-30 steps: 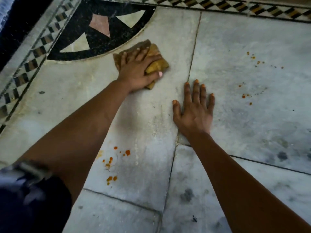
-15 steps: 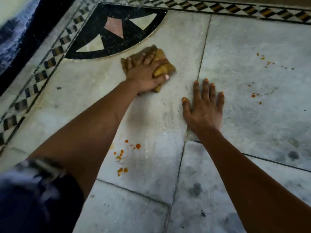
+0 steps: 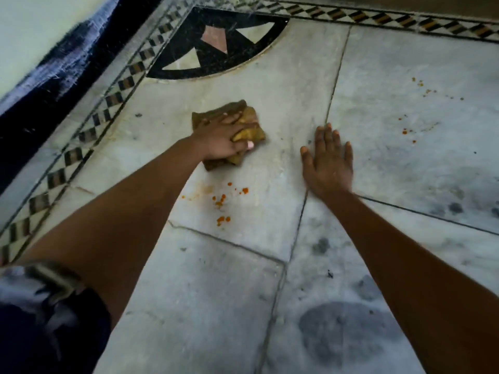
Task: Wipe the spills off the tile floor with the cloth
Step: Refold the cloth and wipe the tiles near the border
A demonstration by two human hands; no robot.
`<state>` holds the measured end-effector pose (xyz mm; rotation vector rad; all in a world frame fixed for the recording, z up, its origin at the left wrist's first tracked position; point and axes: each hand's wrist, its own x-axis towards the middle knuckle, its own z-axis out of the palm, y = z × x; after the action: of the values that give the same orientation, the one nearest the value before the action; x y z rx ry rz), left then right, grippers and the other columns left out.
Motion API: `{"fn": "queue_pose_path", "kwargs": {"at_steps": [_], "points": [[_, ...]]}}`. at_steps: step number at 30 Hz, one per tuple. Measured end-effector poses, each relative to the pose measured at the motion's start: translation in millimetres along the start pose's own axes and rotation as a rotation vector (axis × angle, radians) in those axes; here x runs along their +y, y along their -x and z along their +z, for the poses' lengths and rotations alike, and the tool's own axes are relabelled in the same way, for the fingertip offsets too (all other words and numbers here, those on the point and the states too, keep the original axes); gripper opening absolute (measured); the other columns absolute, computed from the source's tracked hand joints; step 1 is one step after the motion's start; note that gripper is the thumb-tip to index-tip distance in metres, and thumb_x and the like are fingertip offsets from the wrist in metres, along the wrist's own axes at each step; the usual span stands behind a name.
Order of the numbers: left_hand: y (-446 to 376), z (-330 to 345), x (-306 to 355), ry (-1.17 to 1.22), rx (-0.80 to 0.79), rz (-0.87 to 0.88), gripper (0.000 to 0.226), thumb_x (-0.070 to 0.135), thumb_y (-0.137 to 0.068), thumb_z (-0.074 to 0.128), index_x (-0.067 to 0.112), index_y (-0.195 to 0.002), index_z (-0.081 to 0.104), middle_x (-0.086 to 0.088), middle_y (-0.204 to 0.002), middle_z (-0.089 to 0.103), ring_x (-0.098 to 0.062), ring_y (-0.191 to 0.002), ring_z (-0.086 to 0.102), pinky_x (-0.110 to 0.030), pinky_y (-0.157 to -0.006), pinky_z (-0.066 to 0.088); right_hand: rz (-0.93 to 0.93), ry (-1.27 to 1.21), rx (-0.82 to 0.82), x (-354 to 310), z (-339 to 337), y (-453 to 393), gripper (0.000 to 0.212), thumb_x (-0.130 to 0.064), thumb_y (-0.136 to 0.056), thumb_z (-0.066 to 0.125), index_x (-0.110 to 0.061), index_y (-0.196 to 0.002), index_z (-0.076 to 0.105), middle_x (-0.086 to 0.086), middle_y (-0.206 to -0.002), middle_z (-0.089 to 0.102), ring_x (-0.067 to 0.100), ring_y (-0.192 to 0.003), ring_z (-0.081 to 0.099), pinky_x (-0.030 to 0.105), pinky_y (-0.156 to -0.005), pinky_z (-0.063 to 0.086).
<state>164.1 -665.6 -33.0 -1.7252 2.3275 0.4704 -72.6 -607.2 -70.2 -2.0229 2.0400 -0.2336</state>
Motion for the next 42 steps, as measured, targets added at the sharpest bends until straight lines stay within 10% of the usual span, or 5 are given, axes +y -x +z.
{"fn": "queue_pose_path", "kwargs": {"at_steps": [9,16,23,32,42], "points": [[31,13,-37,0.116,0.049,-0.322,0.069,0.058,-0.093,0.032,0.028,-0.149,0.008,0.0,-0.159,-0.001,-0.024,-0.145,0.004,-0.05,-0.116,0.006,-0.255,0.07,-0.036,-32,25,86,0.073,-0.052,-0.086,0.001,-0.016,-0.149,0.01,0.003,-0.157,0.006,0.018,-0.145,0.004,0.036,-0.114,-0.005],[120,43,-13,0.146,0.037,-0.168,0.085,0.074,-0.072,0.021,0.037,-0.147,0.012,0.006,-0.158,0.004,-0.019,-0.145,0.003,-0.049,-0.114,0.002,-0.257,0.083,-0.054,-31,22,88,0.068,-0.05,-0.09,0.01,-0.014,-0.148,0.016,0.004,-0.156,0.013,0.018,-0.143,0.011,0.033,-0.113,-0.006],[106,45,-66,0.336,0.159,-0.695,0.073,0.06,-0.093,0.03,0.025,-0.15,0.0,-0.001,-0.159,-0.003,-0.02,-0.145,-0.006,-0.044,-0.115,-0.008,-0.249,0.085,-0.021,-31,26,87,0.068,-0.049,-0.09,0.012,-0.014,-0.148,0.015,0.004,-0.156,0.013,0.018,-0.144,0.01,0.033,-0.113,-0.006],[153,71,-33,0.269,0.182,-0.38,0.075,0.075,-0.066,0.009,0.049,-0.134,-0.005,0.006,-0.158,0.001,-0.018,-0.145,-0.004,-0.047,-0.113,-0.009,-0.249,0.077,-0.015,-30,24,87,0.069,-0.049,-0.09,0.014,-0.013,-0.148,0.018,0.007,-0.156,0.015,0.021,-0.144,0.012,0.038,-0.115,0.002],[99,43,-65,0.306,0.202,-0.668,0.066,0.061,-0.092,0.029,0.034,-0.149,0.008,0.0,-0.159,-0.006,-0.027,-0.145,-0.009,-0.055,-0.111,-0.01,-0.262,0.064,-0.001,-30,27,87,0.068,-0.049,-0.09,0.014,-0.014,-0.149,0.017,0.006,-0.156,0.013,0.019,-0.144,0.01,0.037,-0.115,-0.001]]}}
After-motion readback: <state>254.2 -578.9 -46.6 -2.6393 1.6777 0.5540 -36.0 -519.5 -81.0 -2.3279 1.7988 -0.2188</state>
